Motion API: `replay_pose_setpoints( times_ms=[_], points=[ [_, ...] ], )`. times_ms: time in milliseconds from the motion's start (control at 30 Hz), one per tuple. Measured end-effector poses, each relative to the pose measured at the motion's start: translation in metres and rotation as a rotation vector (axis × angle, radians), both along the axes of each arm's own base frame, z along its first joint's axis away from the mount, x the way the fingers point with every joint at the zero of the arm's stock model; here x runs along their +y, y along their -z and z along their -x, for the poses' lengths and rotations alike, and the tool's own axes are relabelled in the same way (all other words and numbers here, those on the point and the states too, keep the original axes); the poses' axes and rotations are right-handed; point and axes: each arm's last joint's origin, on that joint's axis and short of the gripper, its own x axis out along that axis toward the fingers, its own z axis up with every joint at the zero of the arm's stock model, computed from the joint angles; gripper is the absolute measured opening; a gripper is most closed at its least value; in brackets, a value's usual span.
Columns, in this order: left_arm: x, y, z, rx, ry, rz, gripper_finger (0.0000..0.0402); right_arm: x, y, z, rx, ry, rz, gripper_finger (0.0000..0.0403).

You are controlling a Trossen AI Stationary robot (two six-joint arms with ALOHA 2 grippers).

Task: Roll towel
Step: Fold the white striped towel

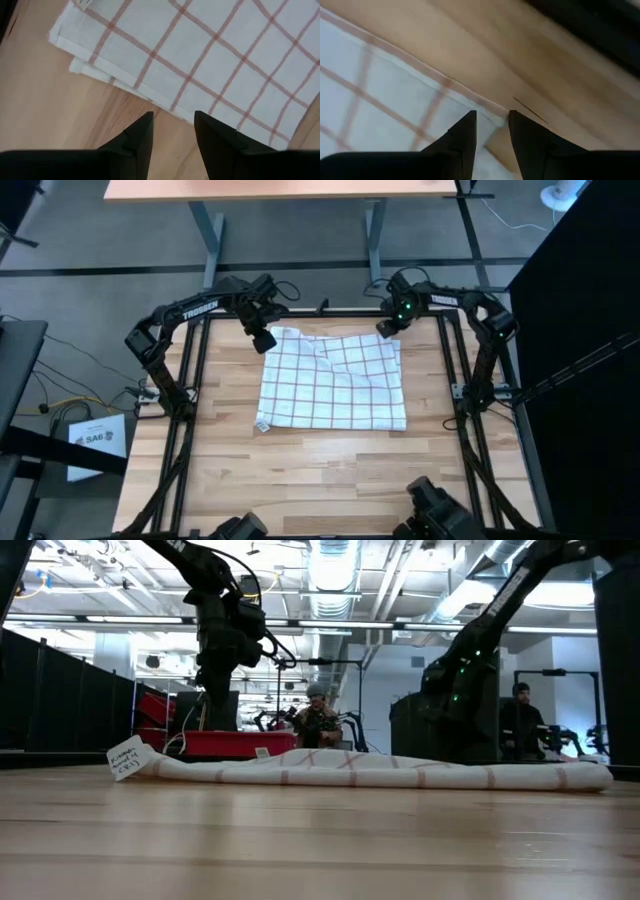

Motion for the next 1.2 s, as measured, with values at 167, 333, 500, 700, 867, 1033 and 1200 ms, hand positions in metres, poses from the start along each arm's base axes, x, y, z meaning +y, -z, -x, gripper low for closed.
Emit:
replay_pose_setpoints(
  times_ms=[167, 333, 500, 700, 867, 1033, 1200],
  points=[
    [0.0, 0.0, 0.0, 0.002, 0.001, 0.001, 0.0128, 0.0, 0.0, 0.0, 0.034, -0.025, 0.024, 0.0098],
    [0.0, 0.0, 0.0, 0.005, 0.012, -0.009, 0.0127, 0.001, -0.002, 0.003, 0.066, -0.059, 0.026, 0.0059],
    [0.001, 0.0, -0.001, -0.001, 0.013, -0.029, 0.0127, 0.005, -0.002, 0.005, 0.086, -0.099, -0.001, 0.0006],
    [0.002, 0.0, -0.002, -0.003, 0.009, -0.033, 0.0127, 0.012, -0.029, 0.013, 0.061, -0.088, 0.024, 0.0001],
    [0.002, 0.0, -0.002, -0.004, 0.01, -0.035, 0.0127, 0.015, -0.058, 0.032, 0.056, -0.05, 0.077, 0.0],
    [0.002, 0.0, -0.002, -0.01, 0.007, -0.042, 0.0127, 0.011, -0.058, 0.05, 0.103, 0.002, 0.046, 0.0],
    [0.003, 0.0, -0.003, -0.015, 0.004, -0.047, 0.0127, 0.009, -0.057, 0.062, 0.145, 0.035, 0.021, 0.0]
  ],
)
